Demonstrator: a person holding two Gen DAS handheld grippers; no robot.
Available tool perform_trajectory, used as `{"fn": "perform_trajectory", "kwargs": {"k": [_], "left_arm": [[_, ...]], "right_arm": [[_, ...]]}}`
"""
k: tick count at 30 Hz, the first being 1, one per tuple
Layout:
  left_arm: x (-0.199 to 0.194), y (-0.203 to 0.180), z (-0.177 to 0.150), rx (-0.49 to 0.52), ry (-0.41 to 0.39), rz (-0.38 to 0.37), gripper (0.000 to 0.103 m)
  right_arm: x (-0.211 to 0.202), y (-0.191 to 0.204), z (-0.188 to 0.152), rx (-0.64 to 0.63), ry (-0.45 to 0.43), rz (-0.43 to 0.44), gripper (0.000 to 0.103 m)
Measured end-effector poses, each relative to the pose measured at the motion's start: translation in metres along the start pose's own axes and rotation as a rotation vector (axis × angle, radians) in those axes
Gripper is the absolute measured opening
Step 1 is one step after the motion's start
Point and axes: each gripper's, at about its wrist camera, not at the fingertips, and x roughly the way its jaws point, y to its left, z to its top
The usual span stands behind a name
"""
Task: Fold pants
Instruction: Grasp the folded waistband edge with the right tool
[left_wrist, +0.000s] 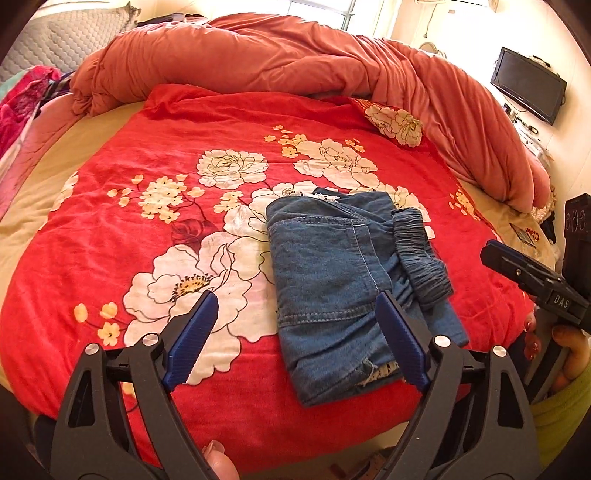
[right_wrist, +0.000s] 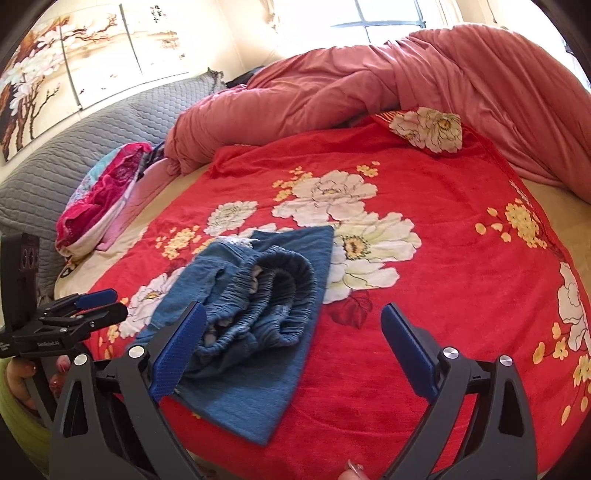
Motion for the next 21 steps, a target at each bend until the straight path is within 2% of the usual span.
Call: {"fn": "perform_trajectory", "kwargs": {"k": [9,16,20,21], "left_arm": [[0.033,0.000,0.003,-0.008,0.048,0.005,0.080],[0.059,0.009,-0.010,-0.017,0.116,0.004,0.081],[0.057,0.011,-0.012,-0.023,0.118,-0.006,0.082],[0.057,0.011,-0.010,-0.022,0.117,-0.007,0.082]], "right_arm": [[0.019,-0.009,0.000,0.027,0.035,-0.021,0.095],[0.042,-0.017,0.004,0.062,0.083,0.002,0.095],[0.065,-0.018,0.008,0.045,0.156,0.005,0.094],[0.071,-0.018,0.009,0.048,0.171,0.018,0.091]]}}
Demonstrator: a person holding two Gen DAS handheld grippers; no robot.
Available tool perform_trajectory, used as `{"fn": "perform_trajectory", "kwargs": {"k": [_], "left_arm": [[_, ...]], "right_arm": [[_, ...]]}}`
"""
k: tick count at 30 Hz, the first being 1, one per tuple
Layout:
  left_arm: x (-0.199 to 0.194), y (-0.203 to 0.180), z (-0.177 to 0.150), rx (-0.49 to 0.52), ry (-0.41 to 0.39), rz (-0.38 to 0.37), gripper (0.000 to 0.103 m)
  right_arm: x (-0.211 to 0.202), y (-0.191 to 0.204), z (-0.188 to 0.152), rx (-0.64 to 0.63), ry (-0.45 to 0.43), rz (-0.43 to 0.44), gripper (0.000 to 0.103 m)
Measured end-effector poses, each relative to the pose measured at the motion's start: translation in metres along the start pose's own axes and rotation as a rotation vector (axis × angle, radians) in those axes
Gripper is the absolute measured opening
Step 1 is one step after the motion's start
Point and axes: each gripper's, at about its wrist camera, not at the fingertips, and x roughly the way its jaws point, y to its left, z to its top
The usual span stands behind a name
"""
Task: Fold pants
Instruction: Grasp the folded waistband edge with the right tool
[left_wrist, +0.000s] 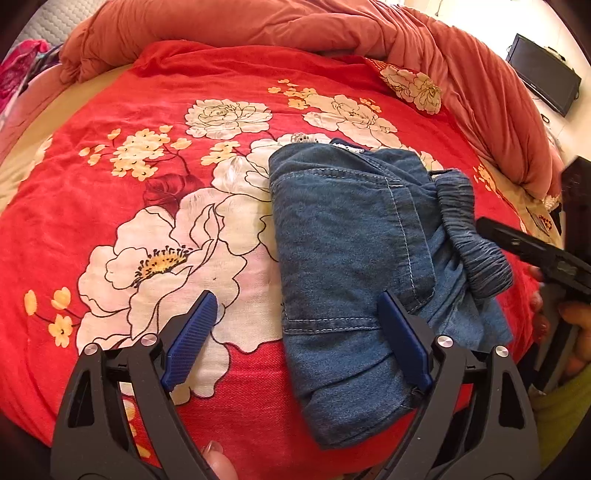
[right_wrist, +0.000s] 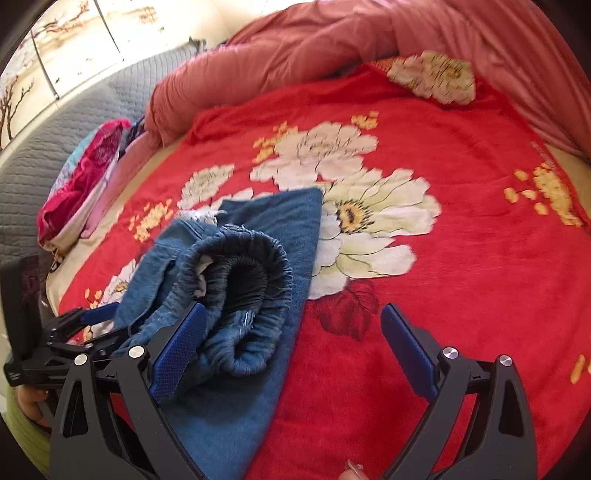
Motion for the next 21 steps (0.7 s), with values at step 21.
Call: {"fn": "perform_trajectory", "kwargs": {"k": [21], "left_arm": [[0.011,-0.012,0.010,0.001,-0.013,-0.038,0.071]], "right_arm": [[0.036,-0.003,0.006,0.029,0.033,0.230,0.058]]}}
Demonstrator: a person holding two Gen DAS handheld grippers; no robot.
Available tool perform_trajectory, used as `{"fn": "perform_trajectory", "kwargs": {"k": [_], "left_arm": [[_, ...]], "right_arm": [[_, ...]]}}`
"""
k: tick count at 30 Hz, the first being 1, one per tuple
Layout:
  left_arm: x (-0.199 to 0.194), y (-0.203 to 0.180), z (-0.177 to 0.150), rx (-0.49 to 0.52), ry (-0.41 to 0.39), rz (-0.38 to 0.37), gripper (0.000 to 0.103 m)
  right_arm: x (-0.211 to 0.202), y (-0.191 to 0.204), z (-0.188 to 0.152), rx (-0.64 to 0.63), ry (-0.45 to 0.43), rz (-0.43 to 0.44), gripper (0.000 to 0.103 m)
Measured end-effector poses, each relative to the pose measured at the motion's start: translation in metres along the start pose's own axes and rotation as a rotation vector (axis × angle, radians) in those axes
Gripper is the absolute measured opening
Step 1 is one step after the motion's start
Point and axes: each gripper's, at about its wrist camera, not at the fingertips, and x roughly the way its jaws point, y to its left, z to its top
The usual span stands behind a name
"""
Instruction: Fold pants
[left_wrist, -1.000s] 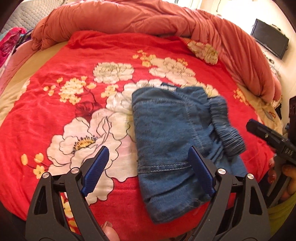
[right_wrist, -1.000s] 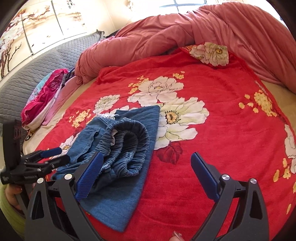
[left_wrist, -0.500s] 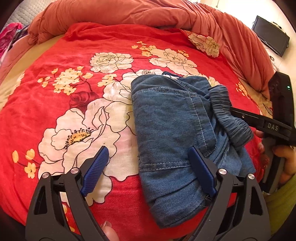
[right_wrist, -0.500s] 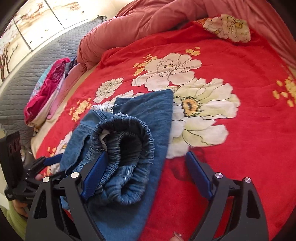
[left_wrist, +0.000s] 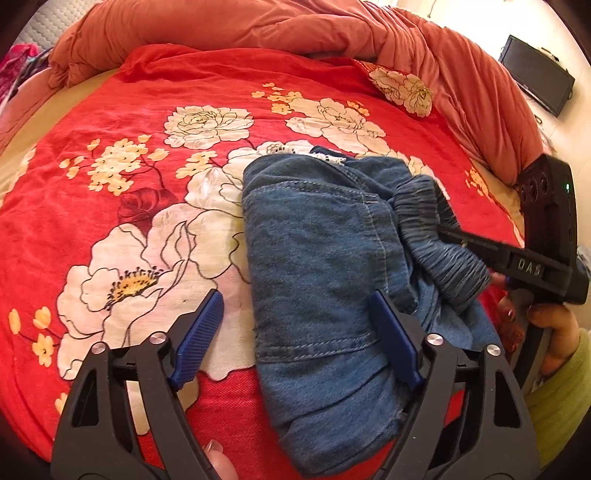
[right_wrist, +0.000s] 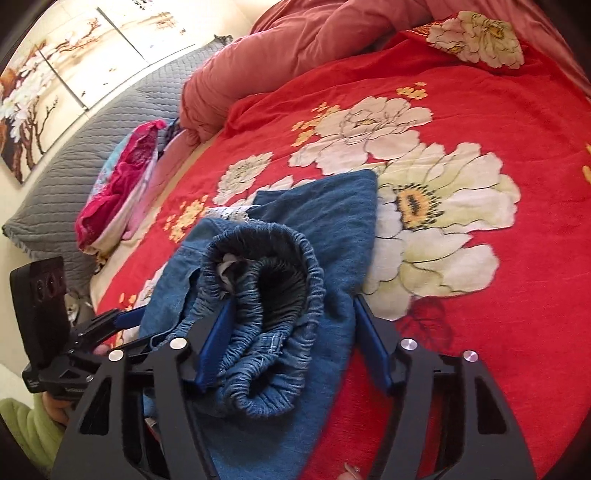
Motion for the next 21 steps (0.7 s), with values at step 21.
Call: {"fn": "perform_trajectory", "kwargs": {"k": [21], "left_arm": [[-0.019,-0.020,0.017,0.020,-0.076,-0.036,0.032]], "right_arm": [[-0.024,0.037,0.001,-0.154,-0.136,0.000,0.028]]}}
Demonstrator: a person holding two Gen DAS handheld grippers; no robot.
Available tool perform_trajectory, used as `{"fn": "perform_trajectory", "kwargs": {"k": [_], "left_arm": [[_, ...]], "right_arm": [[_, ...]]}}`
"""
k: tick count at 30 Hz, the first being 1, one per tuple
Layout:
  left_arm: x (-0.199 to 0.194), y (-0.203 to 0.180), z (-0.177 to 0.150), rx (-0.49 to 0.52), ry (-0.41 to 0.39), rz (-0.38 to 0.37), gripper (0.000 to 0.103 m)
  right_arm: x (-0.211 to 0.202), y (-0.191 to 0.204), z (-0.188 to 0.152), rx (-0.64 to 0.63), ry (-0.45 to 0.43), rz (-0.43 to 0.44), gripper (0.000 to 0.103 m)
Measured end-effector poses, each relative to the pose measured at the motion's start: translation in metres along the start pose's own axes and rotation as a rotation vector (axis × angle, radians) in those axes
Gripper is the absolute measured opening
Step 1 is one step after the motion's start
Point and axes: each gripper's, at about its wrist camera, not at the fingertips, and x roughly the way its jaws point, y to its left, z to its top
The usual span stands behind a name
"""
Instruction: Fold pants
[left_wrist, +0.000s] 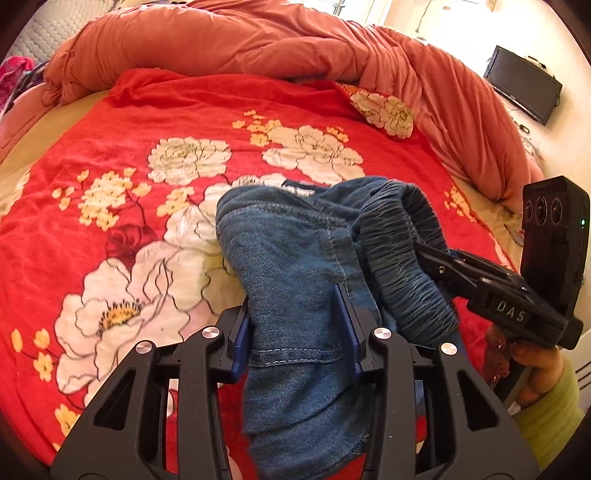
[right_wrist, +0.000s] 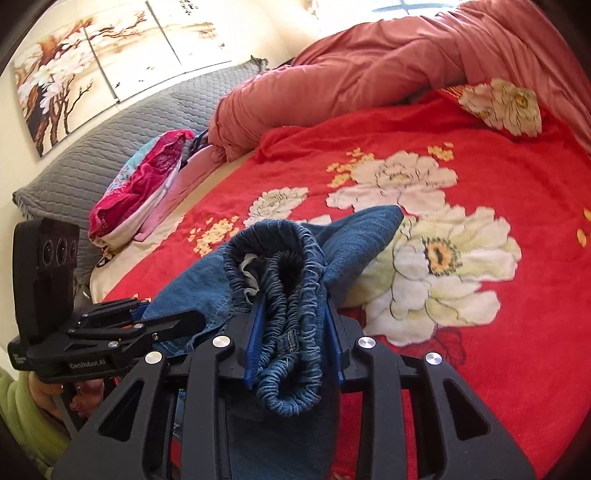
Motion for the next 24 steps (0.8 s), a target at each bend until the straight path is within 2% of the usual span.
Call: {"fn": "perform_trajectory", "kwargs": {"k": [5,10,13,15,20,21,22,24], "left_arm": [[-0.003,0.000,0.022,0.023,-0.043,0.008,0.032],[0.012,0.005,0.045,0.046,-0.083,0.044,0.032],[0.027,0.012,0.049,0.044,-0.083,0.062,0.032],[0.038,0.019,0.048,0.031,-0.053,0.079,0.032],[0.049,0.026,0.037,0.029,-0.021,0.099,0.033],[0.050,0.026,0.035,0.030,-0.020,0.102,0.034],[0.050,0.026,0.034,0.034,-0.021,0.107,0.036],[0.048,0.027,0.033,0.036,-0.022,0.117,0.043]], "right_arm": [[0.002,0.001,0.024,-0.033,-0.029,-0.014,0.027],[0.017,-0.002,0.049,-0.075,-0.051,-0.039,0.027],[0.037,-0.010,0.058,-0.081,-0.031,-0.066,0.027],[0.051,-0.019,0.056,-0.055,0.013,-0.093,0.028],[0.063,-0.041,0.042,0.054,0.078,-0.140,0.040],[0.061,-0.044,0.040,0.071,0.079,-0.142,0.048],[0.060,-0.046,0.038,0.083,0.081,-0.154,0.056],[0.058,-0.049,0.033,0.100,0.083,-0.176,0.060]]}}
